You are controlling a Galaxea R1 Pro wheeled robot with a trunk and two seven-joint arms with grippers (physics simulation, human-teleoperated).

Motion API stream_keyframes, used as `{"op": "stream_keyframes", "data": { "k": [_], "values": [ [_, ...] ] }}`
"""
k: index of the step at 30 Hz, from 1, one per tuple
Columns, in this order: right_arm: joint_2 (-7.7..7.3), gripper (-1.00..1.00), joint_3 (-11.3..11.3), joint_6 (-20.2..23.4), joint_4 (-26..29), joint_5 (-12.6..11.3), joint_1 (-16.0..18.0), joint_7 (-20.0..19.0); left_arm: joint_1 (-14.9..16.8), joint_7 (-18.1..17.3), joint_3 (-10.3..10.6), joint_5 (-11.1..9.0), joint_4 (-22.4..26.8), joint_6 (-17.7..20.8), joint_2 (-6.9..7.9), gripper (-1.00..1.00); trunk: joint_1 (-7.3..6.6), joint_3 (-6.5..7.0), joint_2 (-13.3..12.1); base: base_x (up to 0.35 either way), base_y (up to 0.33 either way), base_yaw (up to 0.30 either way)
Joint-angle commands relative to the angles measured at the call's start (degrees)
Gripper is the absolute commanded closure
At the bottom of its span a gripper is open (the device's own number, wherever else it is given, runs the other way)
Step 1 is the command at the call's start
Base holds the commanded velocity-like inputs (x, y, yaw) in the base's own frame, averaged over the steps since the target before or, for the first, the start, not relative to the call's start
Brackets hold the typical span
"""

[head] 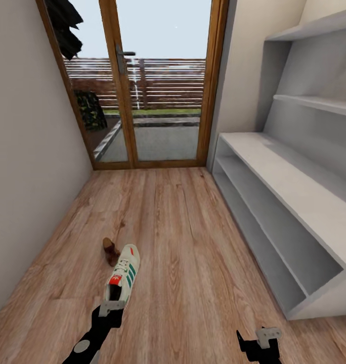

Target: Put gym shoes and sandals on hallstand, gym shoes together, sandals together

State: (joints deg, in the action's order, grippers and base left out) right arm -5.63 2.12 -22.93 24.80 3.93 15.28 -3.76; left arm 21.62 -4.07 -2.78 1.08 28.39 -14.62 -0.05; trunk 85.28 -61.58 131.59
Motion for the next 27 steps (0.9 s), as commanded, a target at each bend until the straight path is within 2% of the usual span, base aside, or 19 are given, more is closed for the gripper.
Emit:
{"op": "stream_keyframes", "data": {
  "k": [1,6,17,27],
  "values": [
    [0.23,-1.00,0.21,-0.18,-0.09,0.40,0.03,-0.23,0.03,-0.36,0.06,0.10,-0.03,-0.15,-0.04,1.00,0.02,-0.04,0.01,0.332,-0.098,0.000],
    [1.38,-1.00,0.11,-0.18,-0.19,0.45,0.05,-0.34,0.05,-0.34,2.08,0.21,-0.01,-0.15,-0.07,1.00,0.02,-0.04,0.01,0.332,-0.099,0.000],
    [1.84,-1.00,0.13,-0.18,-0.27,0.53,0.06,-0.30,0.08,-0.30,2.58,-0.34,-0.07,-0.15,0.28,1.00,0.02,-0.04,0.01,0.333,-0.091,0.007],
    [1.85,-1.00,0.17,-0.18,-0.49,0.63,0.04,-0.28,0.09,-0.24,2.51,-0.38,-0.09,-0.15,0.31,1.00,0.02,-0.04,0.01,0.339,-0.009,0.234]
  ]
}}
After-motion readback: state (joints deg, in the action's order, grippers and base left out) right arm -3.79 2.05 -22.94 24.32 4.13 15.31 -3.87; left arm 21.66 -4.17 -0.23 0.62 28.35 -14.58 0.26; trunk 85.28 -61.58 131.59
